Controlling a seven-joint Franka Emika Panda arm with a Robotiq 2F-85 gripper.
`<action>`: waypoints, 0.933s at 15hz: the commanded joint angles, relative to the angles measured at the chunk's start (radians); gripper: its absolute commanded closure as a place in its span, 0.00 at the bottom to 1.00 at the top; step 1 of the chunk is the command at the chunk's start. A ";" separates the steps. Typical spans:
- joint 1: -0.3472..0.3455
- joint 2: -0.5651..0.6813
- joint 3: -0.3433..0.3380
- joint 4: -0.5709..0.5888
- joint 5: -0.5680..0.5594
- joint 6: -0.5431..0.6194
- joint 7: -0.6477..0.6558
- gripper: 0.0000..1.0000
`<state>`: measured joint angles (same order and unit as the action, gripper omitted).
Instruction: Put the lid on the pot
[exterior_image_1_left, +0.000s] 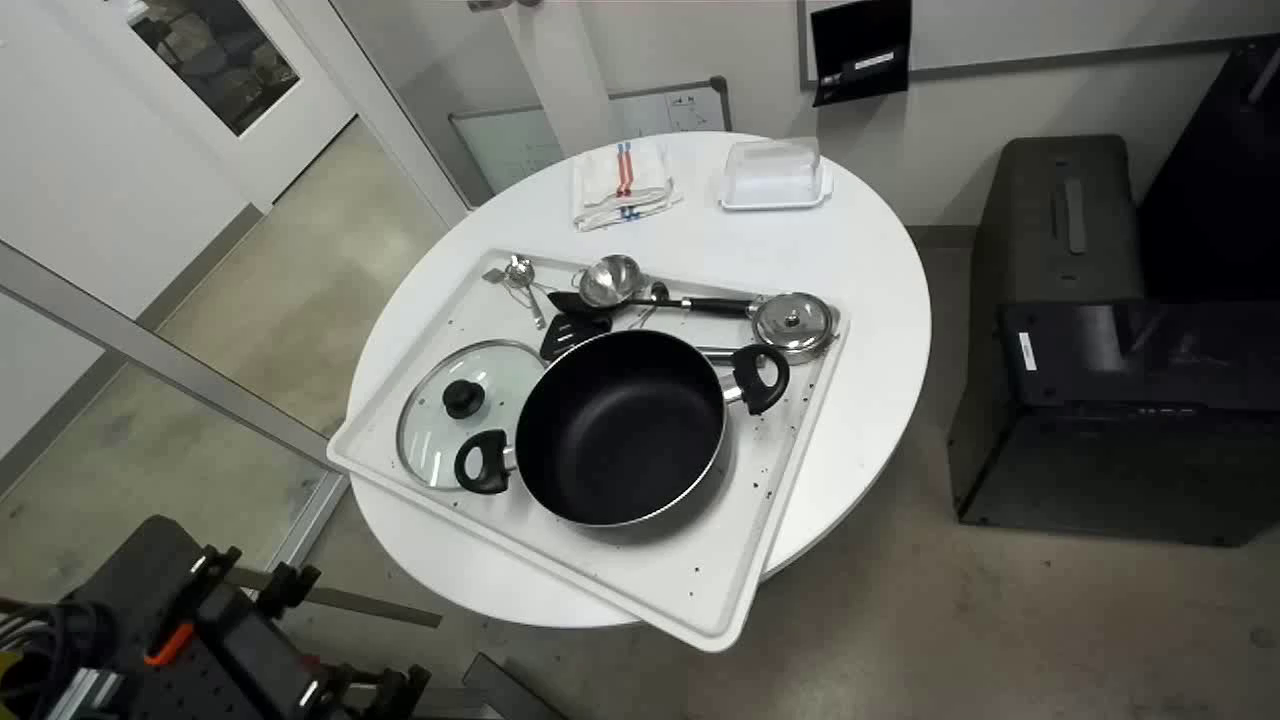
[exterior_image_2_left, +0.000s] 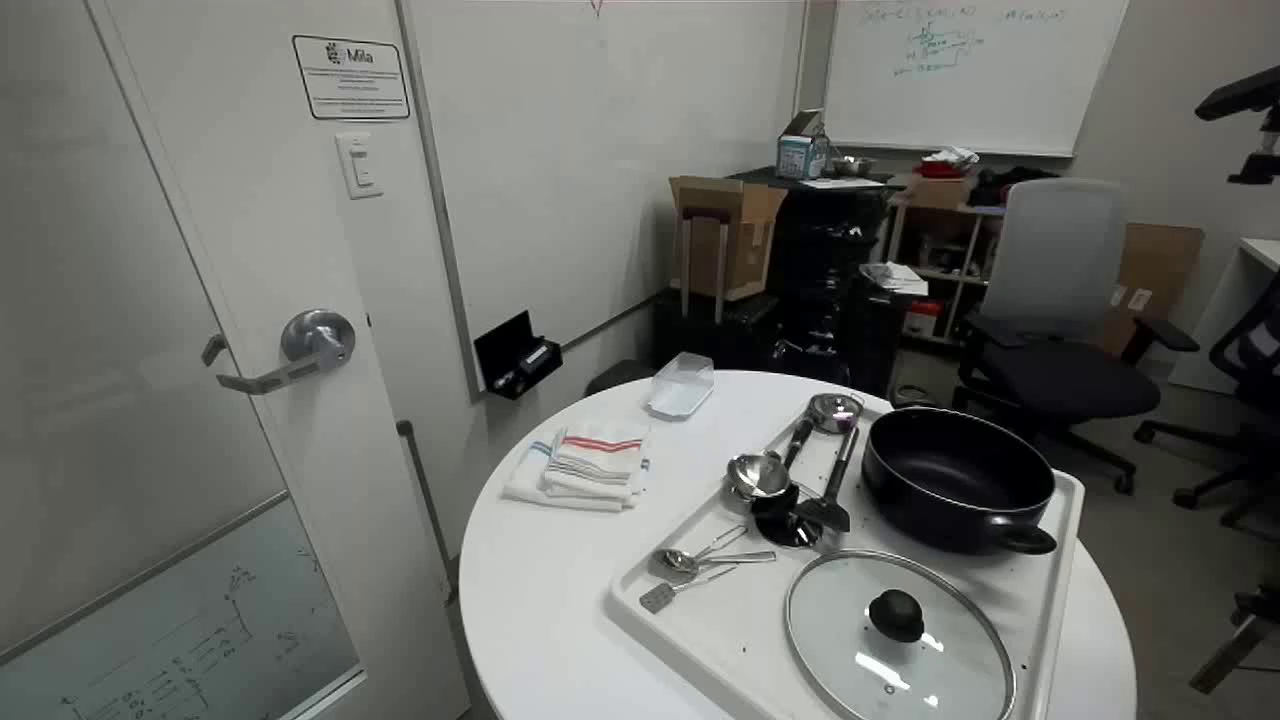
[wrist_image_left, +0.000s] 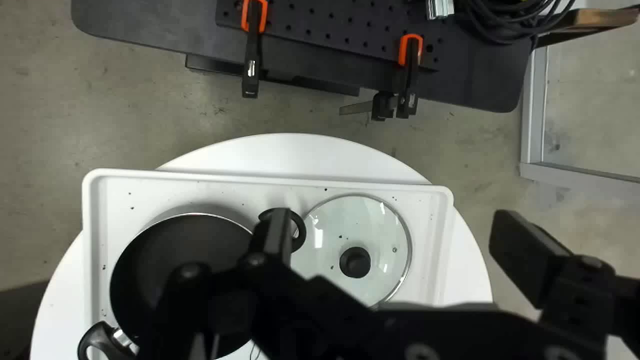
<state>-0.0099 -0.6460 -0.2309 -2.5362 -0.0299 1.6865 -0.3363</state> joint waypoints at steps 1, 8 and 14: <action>-0.016 0.003 0.014 0.001 0.007 -0.001 -0.008 0.00; -0.016 0.003 0.014 0.001 0.007 -0.001 -0.008 0.00; -0.010 0.023 0.031 -0.010 0.005 0.034 0.003 0.00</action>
<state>-0.0112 -0.6415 -0.2222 -2.5375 -0.0299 1.6906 -0.3362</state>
